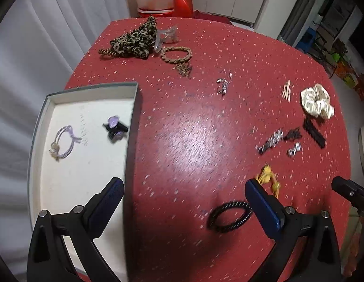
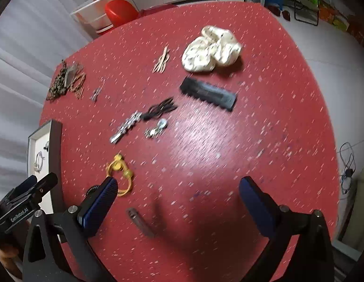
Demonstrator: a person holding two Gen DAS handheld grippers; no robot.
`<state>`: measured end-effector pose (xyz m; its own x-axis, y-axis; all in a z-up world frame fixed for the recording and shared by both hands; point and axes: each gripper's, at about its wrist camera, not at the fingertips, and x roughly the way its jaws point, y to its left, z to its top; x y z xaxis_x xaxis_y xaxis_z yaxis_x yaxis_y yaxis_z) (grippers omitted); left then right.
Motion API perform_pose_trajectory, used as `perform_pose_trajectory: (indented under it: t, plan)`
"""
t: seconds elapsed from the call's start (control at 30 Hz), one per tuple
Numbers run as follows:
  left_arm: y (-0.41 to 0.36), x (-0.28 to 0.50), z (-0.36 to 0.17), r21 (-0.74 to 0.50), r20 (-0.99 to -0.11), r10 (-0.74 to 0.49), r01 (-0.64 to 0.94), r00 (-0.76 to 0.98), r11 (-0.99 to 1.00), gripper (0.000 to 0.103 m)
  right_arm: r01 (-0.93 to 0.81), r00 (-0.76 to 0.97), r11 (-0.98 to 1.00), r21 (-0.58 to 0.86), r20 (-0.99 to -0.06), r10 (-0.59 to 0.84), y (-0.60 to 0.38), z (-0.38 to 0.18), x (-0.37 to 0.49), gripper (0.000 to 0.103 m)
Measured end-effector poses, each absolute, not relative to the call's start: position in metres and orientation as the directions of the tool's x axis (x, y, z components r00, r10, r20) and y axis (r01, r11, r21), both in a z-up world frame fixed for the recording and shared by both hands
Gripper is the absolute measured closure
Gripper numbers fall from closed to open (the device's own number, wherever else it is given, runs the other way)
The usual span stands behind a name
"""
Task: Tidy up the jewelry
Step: 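Move both open grippers back over the remaining items on the table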
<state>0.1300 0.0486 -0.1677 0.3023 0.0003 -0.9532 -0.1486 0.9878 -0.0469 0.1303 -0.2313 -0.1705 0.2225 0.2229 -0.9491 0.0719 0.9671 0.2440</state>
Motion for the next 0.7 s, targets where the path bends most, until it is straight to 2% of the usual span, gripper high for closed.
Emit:
perform_pose_trajectory:
  t: [0.27,0.7]
  plan:
    - [0.039,0.176,-0.169,-0.027,-0.942,0.043,-0.203,0.332,0.979,0.000,0.089,0.254,0.975,0.205,-0.951,0.177,-0.266,-0.171,0.171,0.000]
    - [0.019,0.233,-0.196,0.000,-0.941,0.066,-0.196,0.333,0.981,0.000,0.116,0.287,0.976,0.184,-0.947,0.144,-0.295,-0.183,0.233,0.000]
